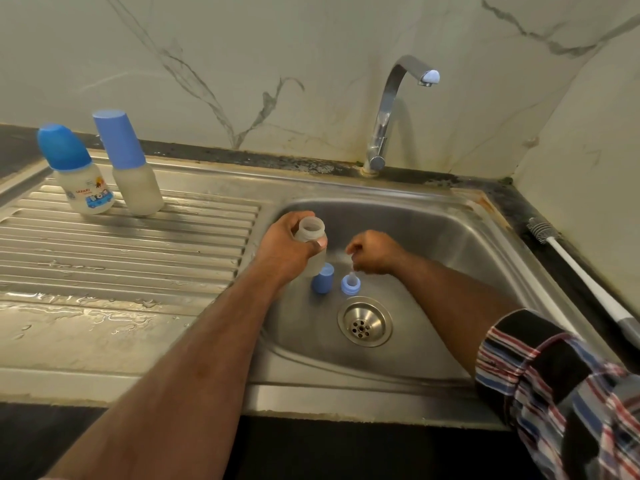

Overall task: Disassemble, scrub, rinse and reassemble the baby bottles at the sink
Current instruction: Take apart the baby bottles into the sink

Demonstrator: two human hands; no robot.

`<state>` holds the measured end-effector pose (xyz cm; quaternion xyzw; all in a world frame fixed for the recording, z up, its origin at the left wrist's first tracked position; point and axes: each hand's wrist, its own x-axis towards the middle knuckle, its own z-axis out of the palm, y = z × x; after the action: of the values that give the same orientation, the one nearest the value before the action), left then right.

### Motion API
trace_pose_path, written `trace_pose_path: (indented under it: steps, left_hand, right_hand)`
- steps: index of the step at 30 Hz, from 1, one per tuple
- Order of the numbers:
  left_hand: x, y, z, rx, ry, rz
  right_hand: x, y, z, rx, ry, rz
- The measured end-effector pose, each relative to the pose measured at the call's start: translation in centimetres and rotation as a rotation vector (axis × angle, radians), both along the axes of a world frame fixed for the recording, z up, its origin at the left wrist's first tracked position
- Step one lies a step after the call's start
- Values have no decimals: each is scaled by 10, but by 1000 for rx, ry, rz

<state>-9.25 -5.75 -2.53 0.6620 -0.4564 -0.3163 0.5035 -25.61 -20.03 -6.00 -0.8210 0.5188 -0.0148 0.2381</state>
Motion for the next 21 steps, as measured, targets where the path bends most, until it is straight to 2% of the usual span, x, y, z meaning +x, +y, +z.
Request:
trace_pose_path:
  steps: [2,4,7,11,14,21]
  left_hand:
    - [0,0,-1,6,19,0]
    - [-1,1,-2,19,17,16]
    - [-3,2,0,13,12,7]
    - [-5,5,2,14,11,-102]
    - [-9,4,0,28,24,-140]
    - [-7,1,-3,77,3,-138]
  right_hand:
    - [-7,11,25,182,-302,-69]
    - [-11,23,53,368,-439,-16]
    - [-12,41,79,409,-388,176]
    - [-8,56,86,183,-388,290]
    - [-19,50,79,100,-390,219]
    - [-58,21,51,165,-231,-35]
